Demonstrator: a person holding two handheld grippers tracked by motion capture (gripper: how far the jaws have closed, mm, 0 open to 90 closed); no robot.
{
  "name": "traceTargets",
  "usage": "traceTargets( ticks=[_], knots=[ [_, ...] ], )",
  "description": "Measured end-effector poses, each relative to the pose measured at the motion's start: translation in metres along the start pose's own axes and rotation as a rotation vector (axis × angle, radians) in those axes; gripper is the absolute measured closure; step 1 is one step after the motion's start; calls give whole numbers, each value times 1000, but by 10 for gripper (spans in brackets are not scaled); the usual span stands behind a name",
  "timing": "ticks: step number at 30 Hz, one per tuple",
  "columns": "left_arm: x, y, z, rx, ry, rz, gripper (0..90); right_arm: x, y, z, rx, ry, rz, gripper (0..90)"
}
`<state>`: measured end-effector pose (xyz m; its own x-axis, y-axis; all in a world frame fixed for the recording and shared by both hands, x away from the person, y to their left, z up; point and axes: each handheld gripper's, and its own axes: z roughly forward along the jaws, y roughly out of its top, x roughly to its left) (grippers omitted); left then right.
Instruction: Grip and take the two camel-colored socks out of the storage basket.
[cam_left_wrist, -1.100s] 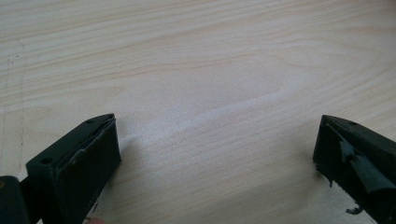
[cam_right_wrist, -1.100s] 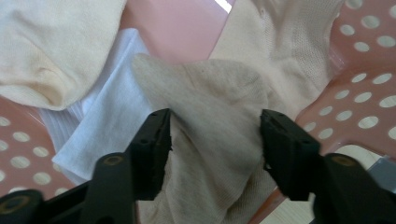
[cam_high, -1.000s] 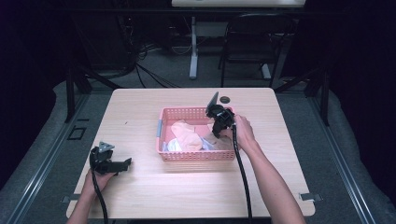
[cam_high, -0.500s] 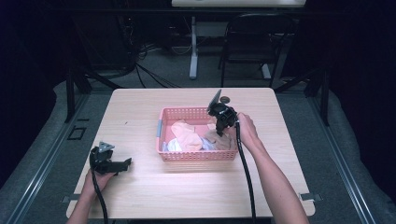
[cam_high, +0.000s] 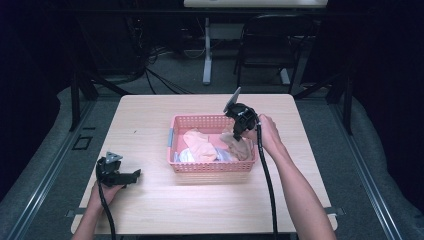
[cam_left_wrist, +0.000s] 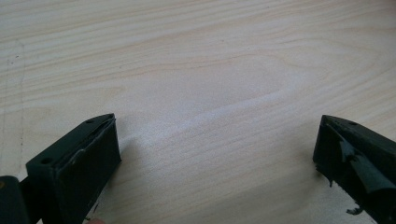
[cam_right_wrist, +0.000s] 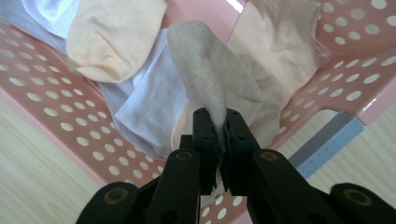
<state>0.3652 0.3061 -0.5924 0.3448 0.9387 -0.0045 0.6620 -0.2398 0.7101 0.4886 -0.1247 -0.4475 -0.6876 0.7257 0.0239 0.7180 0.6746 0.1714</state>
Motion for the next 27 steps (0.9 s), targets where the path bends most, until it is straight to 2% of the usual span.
traceTargets(
  ticks=[7,13,15,20,27],
  knots=[
    [0,0,0,0,0,-1,2,2,0,-16,-30,8,6,852],
    [0,0,0,0,0,0,2,8,3,-41,-57,-13,-15,852],
    [0,0,0,0,0,-1,2,10,4,-56,-69,-16,-16,852],
    [0,0,0,0,0,-1,2,13,3,-69,-80,-39,-27,852],
    [0,0,0,0,0,-1,2,14,4,-77,-81,-29,-26,852]
  ],
)
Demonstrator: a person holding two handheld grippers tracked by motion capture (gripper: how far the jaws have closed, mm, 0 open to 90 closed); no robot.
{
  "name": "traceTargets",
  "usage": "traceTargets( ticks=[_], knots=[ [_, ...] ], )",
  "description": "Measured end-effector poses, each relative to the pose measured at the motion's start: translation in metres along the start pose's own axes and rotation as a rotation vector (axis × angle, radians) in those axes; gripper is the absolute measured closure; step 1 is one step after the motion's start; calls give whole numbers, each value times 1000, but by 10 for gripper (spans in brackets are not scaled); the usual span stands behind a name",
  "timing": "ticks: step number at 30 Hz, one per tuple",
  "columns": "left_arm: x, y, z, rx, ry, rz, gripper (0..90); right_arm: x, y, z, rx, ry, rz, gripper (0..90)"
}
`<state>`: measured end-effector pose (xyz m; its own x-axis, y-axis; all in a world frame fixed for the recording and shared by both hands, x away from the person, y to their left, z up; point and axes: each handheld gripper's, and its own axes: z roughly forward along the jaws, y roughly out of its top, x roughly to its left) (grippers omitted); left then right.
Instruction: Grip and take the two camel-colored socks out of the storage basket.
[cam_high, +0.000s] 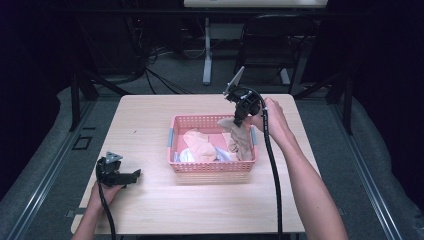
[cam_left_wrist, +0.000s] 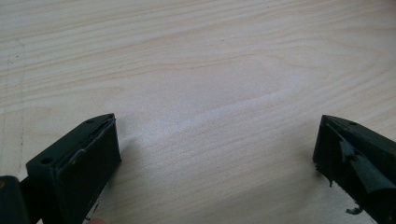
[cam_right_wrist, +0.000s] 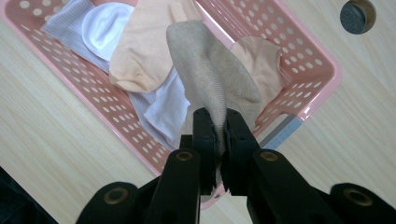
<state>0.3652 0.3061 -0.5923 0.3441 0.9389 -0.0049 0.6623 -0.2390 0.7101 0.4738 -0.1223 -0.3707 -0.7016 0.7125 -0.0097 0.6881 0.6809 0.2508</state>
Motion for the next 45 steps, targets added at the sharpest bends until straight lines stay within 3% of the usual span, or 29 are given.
traceTargets(
  ticks=[8,24,40,45],
  knots=[
    [0,0,0,0,0,0,2,3,1,-6,-8,-8,-12,852],
    [0,0,0,0,2,-2,3,-13,-29,-28,-33,-18,30,851],
    [-1,0,0,0,5,-4,3,-48,-72,-40,-43,-37,119,850],
    [-1,0,0,0,5,-4,3,-61,-87,-41,-22,-53,153,850]
  ],
)
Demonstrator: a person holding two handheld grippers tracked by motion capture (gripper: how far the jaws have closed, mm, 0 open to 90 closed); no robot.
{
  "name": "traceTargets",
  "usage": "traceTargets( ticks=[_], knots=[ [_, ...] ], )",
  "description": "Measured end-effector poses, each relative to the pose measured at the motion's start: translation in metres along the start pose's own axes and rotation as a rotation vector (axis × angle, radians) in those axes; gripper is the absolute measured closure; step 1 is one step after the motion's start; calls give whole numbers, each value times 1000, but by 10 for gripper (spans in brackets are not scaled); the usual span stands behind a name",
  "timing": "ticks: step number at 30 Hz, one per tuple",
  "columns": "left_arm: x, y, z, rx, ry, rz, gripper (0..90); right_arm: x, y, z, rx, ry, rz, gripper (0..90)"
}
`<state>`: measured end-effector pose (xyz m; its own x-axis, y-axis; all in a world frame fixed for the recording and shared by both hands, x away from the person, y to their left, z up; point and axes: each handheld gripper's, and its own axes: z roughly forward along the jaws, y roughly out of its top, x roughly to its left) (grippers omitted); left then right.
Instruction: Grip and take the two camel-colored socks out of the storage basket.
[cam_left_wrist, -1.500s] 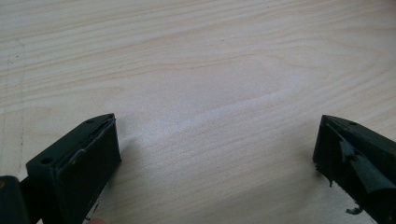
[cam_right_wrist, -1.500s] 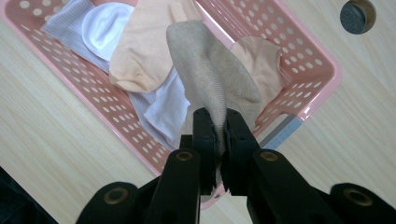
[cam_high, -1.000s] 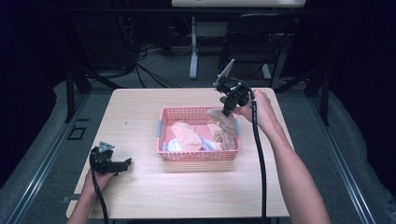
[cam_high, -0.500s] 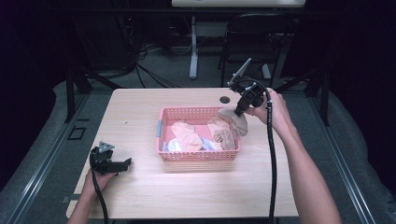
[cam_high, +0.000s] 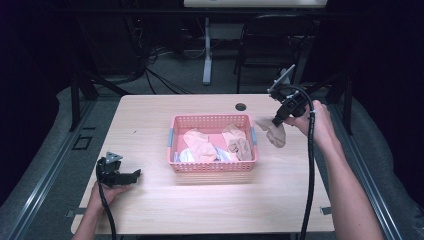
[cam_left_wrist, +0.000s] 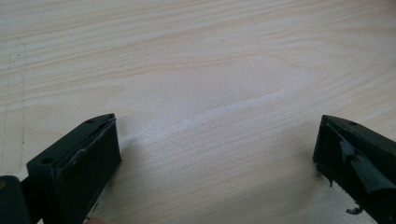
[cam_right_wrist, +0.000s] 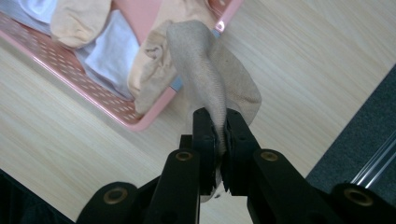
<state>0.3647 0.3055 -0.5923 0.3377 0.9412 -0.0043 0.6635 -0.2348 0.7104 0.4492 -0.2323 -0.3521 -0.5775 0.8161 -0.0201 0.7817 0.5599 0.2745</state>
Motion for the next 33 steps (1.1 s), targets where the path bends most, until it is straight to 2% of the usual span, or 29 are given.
traceTargets(
  ticks=[3,6,10,12,13,14,17,20,25,28,29,32,33],
  knots=[
    [0,0,0,0,2,-1,2,-9,-11,-2,-6,-10,26,850],
    [0,0,0,-1,4,-3,3,-17,-21,-5,-15,13,44,850],
    [-1,0,0,0,5,-4,3,-24,-33,1,-21,-12,86,850],
    [-1,0,0,0,5,-5,3,-28,-38,4,-10,-11,90,849],
    [-1,0,0,1,5,-4,3,-29,-41,7,-24,-10,105,849],
    [-1,0,0,1,5,-4,2,-31,-42,7,-8,-9,97,850],
    [-1,0,0,0,5,-4,2,-35,-48,13,-13,-3,109,849],
    [-1,0,0,0,5,-5,2,-41,-53,22,-20,7,128,849],
    [-1,0,0,0,5,-5,2,-49,-60,43,12,-11,162,849],
    [-1,0,0,1,4,-4,2,-49,-65,55,-5,-10,182,849],
    [-1,0,0,2,3,-5,2,-50,-67,57,13,-24,176,849],
    [0,0,0,0,1,-4,1,-53,-71,69,17,-40,189,849],
    [0,0,0,0,0,-4,1,-54,-72,74,42,-46,183,849]
  ],
)
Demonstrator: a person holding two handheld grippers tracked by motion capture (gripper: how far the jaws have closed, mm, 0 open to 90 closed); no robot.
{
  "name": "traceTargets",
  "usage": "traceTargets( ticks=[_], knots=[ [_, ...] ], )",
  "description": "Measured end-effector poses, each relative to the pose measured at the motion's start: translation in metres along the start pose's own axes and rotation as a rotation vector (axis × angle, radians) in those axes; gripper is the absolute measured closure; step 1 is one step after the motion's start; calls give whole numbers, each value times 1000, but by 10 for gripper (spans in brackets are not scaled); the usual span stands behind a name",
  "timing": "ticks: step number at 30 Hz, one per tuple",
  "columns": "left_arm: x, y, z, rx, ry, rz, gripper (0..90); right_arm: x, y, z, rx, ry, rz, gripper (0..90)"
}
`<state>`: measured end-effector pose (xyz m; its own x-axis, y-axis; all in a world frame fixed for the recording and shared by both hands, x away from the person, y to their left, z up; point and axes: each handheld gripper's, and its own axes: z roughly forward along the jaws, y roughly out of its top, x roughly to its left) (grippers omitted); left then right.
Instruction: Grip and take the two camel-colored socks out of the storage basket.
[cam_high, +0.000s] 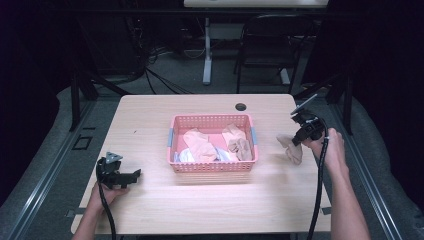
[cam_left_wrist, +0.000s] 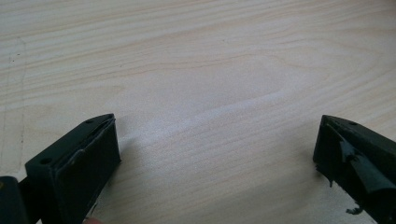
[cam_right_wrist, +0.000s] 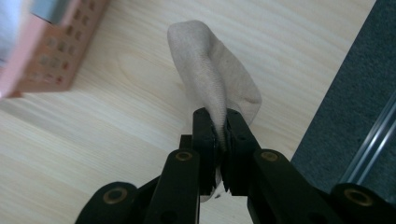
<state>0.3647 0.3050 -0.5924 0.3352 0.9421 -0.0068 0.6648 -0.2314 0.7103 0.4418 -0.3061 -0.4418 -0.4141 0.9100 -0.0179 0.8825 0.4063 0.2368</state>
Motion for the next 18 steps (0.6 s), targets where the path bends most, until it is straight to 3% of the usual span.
traceTargets(
  ticks=[5,12,14,18],
  knots=[
    [0,0,0,2,-3,6,0,-7,-6,24,2,40,52,848],
    [0,0,0,0,-5,4,0,-10,-10,60,69,69,73,810],
    [0,0,1,0,-5,5,1,-11,-10,62,82,80,74,697],
    [0,0,1,0,-5,6,1,-10,-9,56,44,63,93,442]
  ],
)
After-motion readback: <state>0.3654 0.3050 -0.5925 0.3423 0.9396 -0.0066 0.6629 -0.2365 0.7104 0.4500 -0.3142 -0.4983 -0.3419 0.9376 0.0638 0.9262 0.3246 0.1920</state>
